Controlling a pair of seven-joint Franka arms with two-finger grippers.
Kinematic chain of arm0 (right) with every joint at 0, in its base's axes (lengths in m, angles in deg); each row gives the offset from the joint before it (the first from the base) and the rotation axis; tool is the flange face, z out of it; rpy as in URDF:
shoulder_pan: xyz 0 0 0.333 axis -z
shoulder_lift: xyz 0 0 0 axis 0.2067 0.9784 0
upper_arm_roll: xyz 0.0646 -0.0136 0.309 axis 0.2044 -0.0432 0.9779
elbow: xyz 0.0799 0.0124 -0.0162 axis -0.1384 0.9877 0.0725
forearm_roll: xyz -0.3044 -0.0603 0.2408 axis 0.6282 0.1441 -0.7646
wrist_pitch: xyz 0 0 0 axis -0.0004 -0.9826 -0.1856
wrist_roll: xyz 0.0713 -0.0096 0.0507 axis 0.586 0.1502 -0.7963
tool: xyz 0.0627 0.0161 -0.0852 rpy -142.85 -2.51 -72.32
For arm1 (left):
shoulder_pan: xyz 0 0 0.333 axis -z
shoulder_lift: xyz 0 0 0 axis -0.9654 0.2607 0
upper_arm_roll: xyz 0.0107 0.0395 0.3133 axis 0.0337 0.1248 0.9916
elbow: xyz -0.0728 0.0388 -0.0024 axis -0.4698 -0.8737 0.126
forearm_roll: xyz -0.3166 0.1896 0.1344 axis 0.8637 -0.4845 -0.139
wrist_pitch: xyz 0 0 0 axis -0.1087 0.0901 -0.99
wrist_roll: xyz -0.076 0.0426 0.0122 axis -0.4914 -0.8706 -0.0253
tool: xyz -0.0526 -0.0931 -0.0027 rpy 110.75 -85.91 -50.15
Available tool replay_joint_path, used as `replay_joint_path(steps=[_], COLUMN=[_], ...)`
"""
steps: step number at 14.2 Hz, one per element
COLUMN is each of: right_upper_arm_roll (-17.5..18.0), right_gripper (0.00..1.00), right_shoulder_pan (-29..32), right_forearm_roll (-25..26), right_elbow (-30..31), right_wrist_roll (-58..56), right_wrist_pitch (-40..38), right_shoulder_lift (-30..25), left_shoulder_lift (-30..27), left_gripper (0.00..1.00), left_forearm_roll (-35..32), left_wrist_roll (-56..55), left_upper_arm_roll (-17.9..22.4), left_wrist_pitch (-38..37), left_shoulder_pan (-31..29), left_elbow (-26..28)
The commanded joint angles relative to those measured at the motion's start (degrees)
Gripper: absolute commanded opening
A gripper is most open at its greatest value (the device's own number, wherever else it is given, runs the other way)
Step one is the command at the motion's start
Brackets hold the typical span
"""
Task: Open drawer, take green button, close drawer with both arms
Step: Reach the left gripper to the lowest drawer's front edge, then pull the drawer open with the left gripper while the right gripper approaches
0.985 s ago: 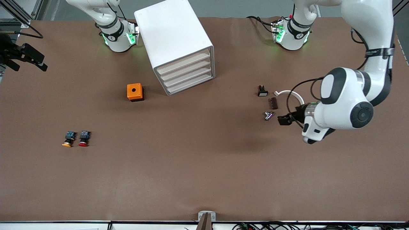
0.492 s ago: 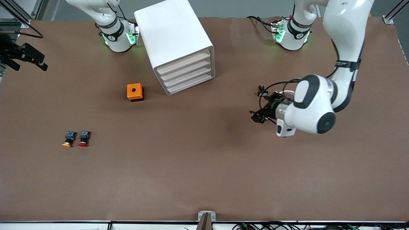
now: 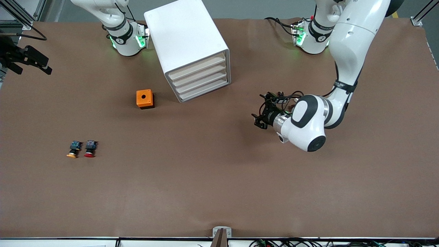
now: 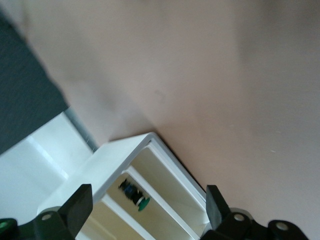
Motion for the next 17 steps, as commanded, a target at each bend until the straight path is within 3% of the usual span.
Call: replay_joint_path(steps=[1,5,13,16,17], right_upper_arm_roll=[0.19,0.02,0.02,0.02,0.02], right_gripper=[1.0,1.0,1.0,1.0,1.0], right_shoulder_pan=[0.04,0.4,0.74,0.92,1.27], right_forearm_roll=[0.8,0.63,0.81,0.89,0.98], right_elbow=[-0.92,-4.88,-7.43,-10.85,-11.21], right_wrist_roll=[0.27,-0.17,-0.26,-0.26,-0.26], right_wrist_pitch=[-0.66,-3.63,-2.94,-3.12,-3.12], right_shoulder_lift=[-0.43,3.09,9.84,15.3,16.18], left_shoulder_lift=[3.76,8.5,13.26,13.79,13.87], left_gripper=[1.0,1.0,1.0,0.69,0.64], left_forearm_roll=[3.98,9.09,10.76,11.91,12.17], left_wrist_roll=[-10.87,-20.12,-25.67,-25.67,-25.76], left_upper_arm_roll=[-1.09,-1.09,-1.0,-1.09,-1.09], left_wrist_pitch=[-2.78,-2.78,-3.48,-4.19,-4.36], left_shoulder_pan=[1.36,5.05,10.51,12.61,13.23], left_elbow=[-4.62,-7.61,-7.88,-7.7,-7.7])
